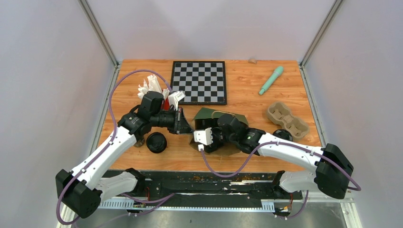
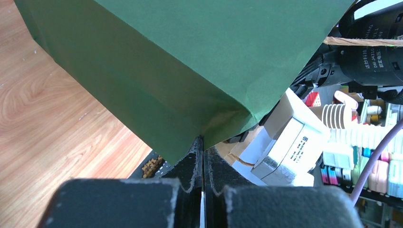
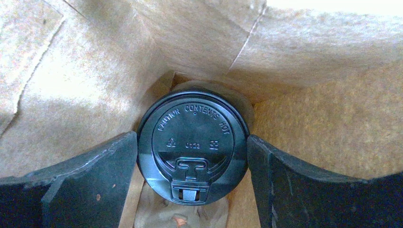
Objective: Pack the takeout coffee
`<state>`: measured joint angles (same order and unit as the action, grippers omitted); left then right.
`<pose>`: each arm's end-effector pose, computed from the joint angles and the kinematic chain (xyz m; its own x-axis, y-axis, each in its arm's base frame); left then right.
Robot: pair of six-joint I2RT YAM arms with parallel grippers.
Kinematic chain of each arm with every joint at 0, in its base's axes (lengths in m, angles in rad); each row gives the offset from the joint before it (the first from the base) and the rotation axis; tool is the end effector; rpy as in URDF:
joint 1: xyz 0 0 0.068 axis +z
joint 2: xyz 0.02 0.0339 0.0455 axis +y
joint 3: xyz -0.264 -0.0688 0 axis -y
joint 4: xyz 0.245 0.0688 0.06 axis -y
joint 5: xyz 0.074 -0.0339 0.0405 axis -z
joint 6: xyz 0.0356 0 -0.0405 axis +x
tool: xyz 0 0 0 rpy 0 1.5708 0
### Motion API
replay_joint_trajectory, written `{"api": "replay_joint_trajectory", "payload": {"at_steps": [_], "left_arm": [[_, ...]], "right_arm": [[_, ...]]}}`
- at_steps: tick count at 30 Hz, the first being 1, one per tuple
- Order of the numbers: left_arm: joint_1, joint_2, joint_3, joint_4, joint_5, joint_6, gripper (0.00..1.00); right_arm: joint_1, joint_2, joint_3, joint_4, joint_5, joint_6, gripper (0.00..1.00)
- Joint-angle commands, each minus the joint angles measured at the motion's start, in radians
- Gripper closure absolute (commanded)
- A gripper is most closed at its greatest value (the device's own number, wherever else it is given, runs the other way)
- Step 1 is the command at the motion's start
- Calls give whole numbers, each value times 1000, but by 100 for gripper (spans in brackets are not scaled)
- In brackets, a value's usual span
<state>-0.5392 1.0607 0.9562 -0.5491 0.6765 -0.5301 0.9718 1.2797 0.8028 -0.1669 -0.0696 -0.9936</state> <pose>0.1789 -0.1330 0.3161 -0.8683 0.0601 -0.4925 0.4496 0.5150 -0.7298 0.1541 0.2302 0.2415 0.5320 -0.7033 -0.4714 -0.7503 -0.1336 -0.6475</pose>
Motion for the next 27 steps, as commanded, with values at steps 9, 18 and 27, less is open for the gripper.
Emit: {"api": "replay_joint_trajectory", "payload": {"at_steps": [9, 18, 27], "left_arm": [[-4, 3, 15, 38, 26, -28, 100], [-4, 1, 19, 46, 26, -43, 100], [-4, 3, 19, 45, 24, -39, 100]], "right_arm": [[-9, -32, 40, -35, -16, 5, 15], [-9, -42, 62, -37, -17, 5, 12], [-9, -49, 81, -51, -24, 9, 14]]}}
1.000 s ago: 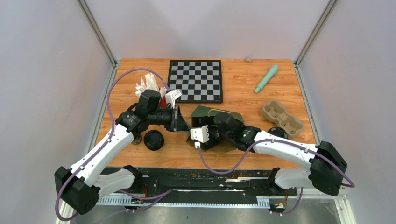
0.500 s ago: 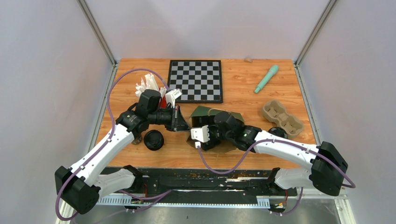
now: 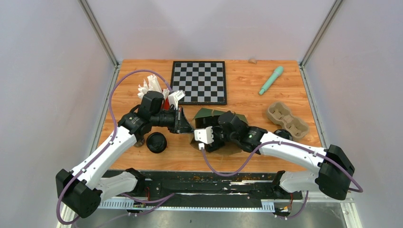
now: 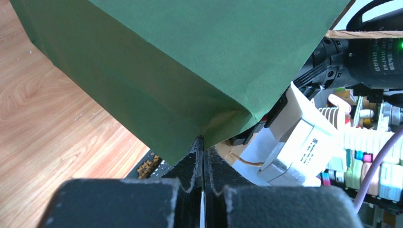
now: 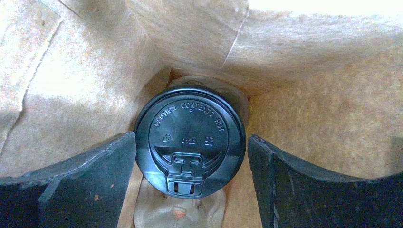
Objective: Pack the takeout coffee
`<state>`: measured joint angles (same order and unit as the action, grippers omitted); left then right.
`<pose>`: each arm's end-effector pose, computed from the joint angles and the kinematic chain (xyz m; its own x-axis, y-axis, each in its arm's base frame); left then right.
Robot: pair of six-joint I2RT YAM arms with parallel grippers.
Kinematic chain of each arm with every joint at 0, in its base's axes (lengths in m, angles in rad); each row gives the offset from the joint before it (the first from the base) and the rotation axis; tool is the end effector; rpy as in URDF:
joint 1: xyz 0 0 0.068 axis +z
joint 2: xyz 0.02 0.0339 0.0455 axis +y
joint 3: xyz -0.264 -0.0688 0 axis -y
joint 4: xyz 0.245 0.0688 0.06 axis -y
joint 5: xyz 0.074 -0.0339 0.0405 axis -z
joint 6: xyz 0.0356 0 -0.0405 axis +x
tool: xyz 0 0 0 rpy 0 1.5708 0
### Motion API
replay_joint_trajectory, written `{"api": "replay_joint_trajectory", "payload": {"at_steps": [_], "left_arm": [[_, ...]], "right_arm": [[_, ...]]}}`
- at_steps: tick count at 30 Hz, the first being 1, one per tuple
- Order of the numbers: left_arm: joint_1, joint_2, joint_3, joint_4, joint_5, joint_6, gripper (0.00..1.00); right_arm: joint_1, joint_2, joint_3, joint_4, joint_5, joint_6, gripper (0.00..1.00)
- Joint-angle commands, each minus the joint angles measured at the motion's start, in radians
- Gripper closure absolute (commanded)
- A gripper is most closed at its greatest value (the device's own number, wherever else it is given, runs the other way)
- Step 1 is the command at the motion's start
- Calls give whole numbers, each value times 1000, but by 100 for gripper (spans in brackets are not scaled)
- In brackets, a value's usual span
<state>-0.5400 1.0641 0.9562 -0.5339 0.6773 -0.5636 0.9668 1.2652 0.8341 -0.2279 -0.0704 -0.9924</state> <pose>0.1802 -0.1340 0.3167 -0.8781 0.0410 -0.4767 0.4283 0.5113 -0.7451 0.1540 0.2276 0.2503 0.5238 -0.7116 -0.4683 -0.7573 -0.1373 -0.6385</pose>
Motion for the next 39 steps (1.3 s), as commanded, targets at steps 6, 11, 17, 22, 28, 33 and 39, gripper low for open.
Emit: {"api": "replay_joint_trajectory", "payload": {"at_steps": [6, 11, 17, 22, 28, 33, 39], "left_arm": [[-3, 0, 13, 29, 25, -4, 100], [-3, 3, 12, 30, 27, 0, 100], [-3, 2, 13, 28, 29, 5, 100], [-3, 2, 15, 25, 30, 7, 100], [-3, -1, 9, 19, 31, 14, 100], [-3, -2, 4, 17, 35, 14, 100], [-3, -7, -5, 14, 38, 14, 100]], "right_arm": [[-4, -56, 57, -14, -35, 21, 19], [-4, -65, 61, -28, -35, 39, 21], [-4, -69, 58, -19, -31, 52, 28], [-4, -81, 55, -46, -52, 54, 48], [-4, -96, 17, -38, -57, 68, 76], [-4, -72, -6, 6, -64, 90, 88], [-4, -32, -32, 79, -58, 93, 92]]}}
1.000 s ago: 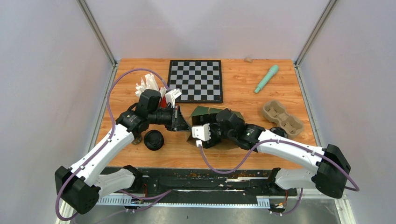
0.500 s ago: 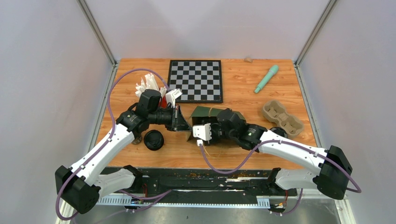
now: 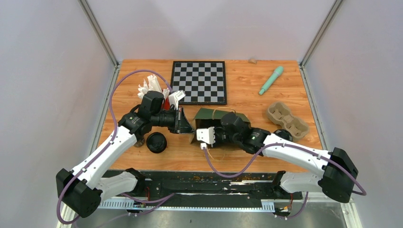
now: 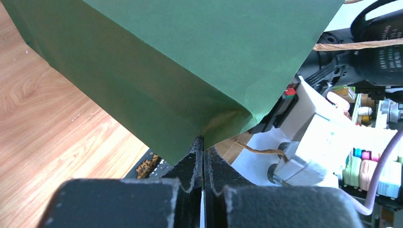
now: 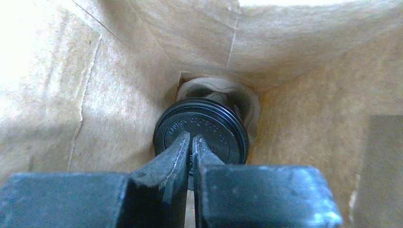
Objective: Pack the takeout coffee
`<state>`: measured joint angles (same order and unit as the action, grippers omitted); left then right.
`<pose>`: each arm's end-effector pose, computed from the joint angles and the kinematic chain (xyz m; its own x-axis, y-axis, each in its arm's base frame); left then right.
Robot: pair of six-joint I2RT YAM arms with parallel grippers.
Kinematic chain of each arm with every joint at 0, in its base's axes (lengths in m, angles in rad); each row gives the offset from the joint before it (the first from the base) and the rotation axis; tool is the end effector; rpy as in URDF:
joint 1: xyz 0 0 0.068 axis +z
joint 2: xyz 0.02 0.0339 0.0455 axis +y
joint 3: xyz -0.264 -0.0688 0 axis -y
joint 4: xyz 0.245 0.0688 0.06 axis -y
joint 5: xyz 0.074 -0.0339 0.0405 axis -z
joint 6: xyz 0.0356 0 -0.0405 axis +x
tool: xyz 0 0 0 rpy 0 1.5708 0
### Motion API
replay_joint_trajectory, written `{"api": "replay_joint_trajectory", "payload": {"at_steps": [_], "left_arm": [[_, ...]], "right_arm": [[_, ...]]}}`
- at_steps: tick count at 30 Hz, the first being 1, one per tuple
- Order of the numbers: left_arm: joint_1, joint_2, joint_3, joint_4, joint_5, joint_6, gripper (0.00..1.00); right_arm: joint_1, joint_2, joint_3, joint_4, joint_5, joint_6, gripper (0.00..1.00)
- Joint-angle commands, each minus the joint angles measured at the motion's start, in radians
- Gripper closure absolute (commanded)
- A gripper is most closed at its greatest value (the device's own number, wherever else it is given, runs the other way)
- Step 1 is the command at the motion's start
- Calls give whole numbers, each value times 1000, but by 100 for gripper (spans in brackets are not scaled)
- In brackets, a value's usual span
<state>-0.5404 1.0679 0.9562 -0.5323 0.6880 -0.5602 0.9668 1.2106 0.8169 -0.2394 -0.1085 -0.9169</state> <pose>0.1805 -0.1347 0.3162 -0.8787 0.0485 -0.4749 0.4320 0.5040 -0.7479 0.1470 0.2198 0.2573 0.4844 -0.6873 -0.5412 -0.7946 -0.0868 -0.6009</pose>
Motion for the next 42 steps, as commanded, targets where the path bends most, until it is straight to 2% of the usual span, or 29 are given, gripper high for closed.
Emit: {"api": "replay_joint_trajectory", "payload": {"at_steps": [1, 26, 42], "left_arm": [[-3, -10, -5, 13, 28, 11, 100], [-3, 24, 6, 27, 35, -2, 100], [-2, 32, 9, 35, 24, -14, 100]], "right_arm": [[-3, 30, -16, 103, -17, 17, 93], [-15, 165, -31, 305, 4, -3, 100], [-34, 188, -50, 347, 7, 6, 100]]}}
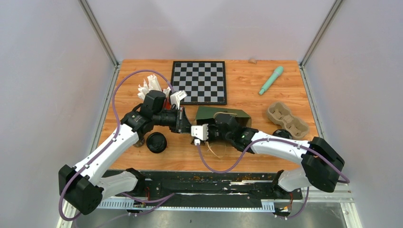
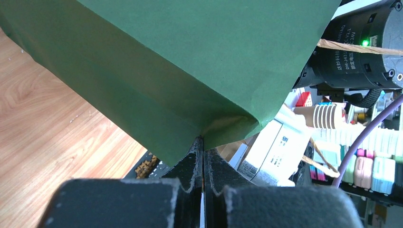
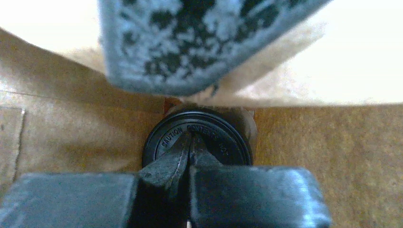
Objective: Pack the takeout coffee
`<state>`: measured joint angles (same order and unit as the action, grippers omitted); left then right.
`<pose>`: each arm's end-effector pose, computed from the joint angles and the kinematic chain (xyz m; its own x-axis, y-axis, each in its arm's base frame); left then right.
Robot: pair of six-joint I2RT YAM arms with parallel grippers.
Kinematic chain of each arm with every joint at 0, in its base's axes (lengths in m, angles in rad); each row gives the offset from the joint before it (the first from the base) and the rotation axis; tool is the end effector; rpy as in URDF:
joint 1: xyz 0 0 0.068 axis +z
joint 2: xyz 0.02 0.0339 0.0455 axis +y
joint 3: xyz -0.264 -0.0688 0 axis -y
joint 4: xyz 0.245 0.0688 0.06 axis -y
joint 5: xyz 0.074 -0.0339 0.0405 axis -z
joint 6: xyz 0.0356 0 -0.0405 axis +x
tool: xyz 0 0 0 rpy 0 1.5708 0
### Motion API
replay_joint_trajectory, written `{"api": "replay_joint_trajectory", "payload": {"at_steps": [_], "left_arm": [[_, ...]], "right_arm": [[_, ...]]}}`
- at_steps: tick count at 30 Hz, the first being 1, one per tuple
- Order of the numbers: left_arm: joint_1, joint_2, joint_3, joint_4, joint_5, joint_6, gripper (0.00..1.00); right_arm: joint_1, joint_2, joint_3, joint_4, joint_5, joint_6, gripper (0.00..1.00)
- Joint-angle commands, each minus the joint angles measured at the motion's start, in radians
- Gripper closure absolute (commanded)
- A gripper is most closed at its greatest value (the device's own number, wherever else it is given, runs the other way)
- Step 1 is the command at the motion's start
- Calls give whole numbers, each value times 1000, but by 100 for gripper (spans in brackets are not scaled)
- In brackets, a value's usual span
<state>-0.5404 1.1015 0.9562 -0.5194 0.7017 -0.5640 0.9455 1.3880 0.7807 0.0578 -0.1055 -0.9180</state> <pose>0.1866 -0.1387 0.3104 -0.8900 0.0578 -0.4523 0.4175 0.5022 -0.7573 0.1730 0.2460 0.2254 0.4966 -0.6618 -0.5617 -0.7645 -0.0270 -0.6440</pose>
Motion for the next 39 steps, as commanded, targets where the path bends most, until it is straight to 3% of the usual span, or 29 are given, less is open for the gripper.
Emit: {"api": "replay_joint_trajectory", "payload": {"at_steps": [1, 11, 25, 39], "left_arm": [[-4, -4, 8, 23, 10, -12, 100], [-3, -7, 1, 29, 7, -18, 100], [-3, -16, 3, 9, 0, -4, 100], [-2, -17, 7, -6, 17, 5, 100]], "right_arm": [[-14, 12, -15, 51, 5, 9, 100], [-16, 23, -2, 61, 30, 22, 100], [-16, -106, -28, -7, 21, 41, 100], [-21, 0, -12, 130, 86, 40, 100]]}}
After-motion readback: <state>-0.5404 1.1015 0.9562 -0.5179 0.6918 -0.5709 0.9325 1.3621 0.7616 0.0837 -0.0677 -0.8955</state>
